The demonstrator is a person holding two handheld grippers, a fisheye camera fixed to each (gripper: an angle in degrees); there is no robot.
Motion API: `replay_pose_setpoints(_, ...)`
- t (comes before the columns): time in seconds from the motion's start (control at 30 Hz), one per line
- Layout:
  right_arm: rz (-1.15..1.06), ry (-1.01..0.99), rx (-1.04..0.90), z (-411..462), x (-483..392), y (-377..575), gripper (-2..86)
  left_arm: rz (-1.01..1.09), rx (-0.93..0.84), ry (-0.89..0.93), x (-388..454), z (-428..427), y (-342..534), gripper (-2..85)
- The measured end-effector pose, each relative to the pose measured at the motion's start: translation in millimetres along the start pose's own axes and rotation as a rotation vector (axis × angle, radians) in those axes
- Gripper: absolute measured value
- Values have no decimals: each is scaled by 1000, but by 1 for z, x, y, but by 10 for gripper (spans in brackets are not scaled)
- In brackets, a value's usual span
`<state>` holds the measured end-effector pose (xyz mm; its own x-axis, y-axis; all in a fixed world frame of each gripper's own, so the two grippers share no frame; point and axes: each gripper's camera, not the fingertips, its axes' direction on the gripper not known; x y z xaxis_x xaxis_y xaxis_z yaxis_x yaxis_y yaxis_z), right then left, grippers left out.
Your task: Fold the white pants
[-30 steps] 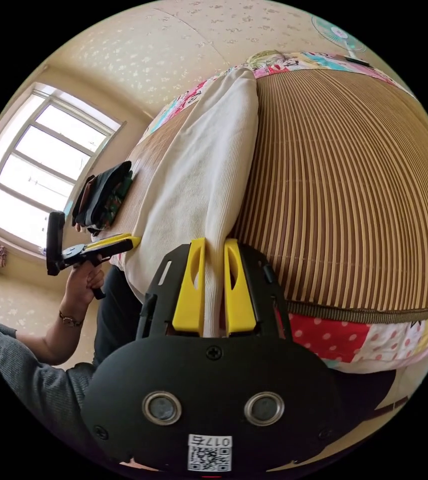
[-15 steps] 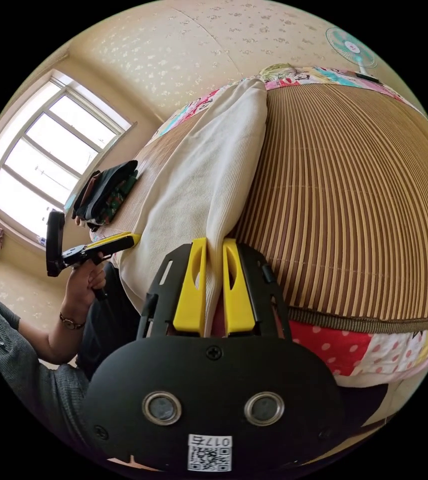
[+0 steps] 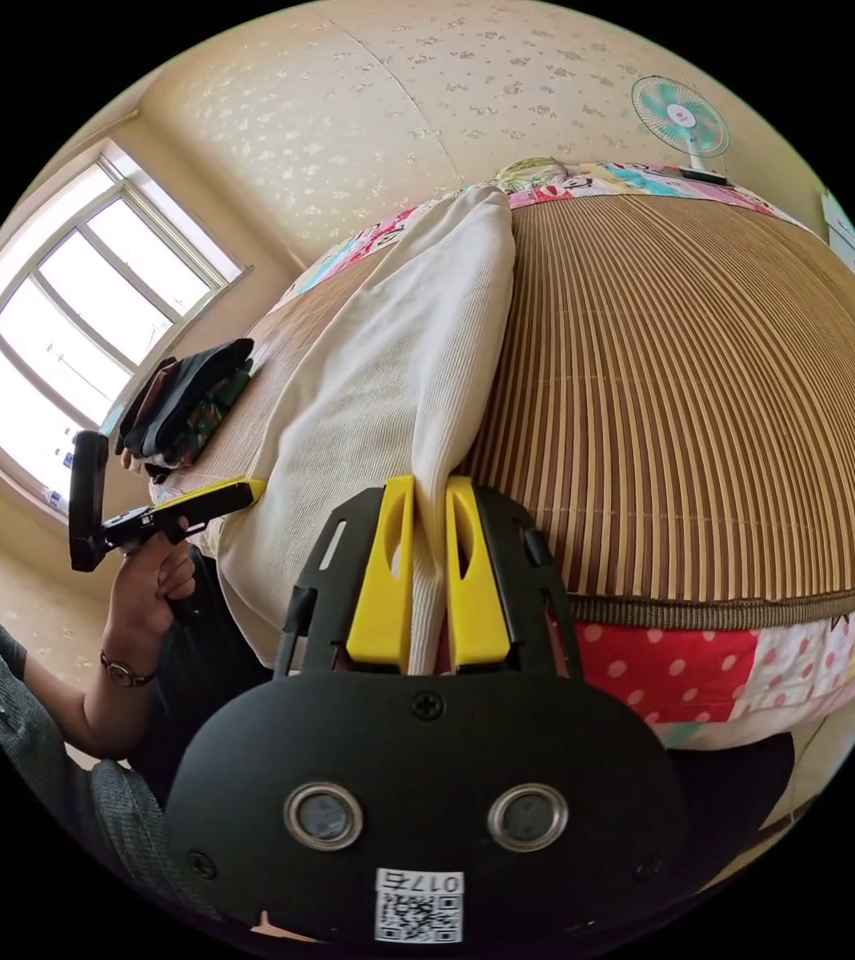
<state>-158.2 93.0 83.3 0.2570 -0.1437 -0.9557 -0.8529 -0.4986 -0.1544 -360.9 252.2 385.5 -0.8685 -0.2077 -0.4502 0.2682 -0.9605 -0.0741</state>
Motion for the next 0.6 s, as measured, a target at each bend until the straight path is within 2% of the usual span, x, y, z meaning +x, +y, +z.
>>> replay_pose_setpoints(0.43,22,-13,-24,-1,20,-18,53,-1,27,11,-20,16,-13,57)
replay_pose_setpoints(0.6,23,73,-128,-10,16,-31,45,153,17,-22,-24,11,-12,52)
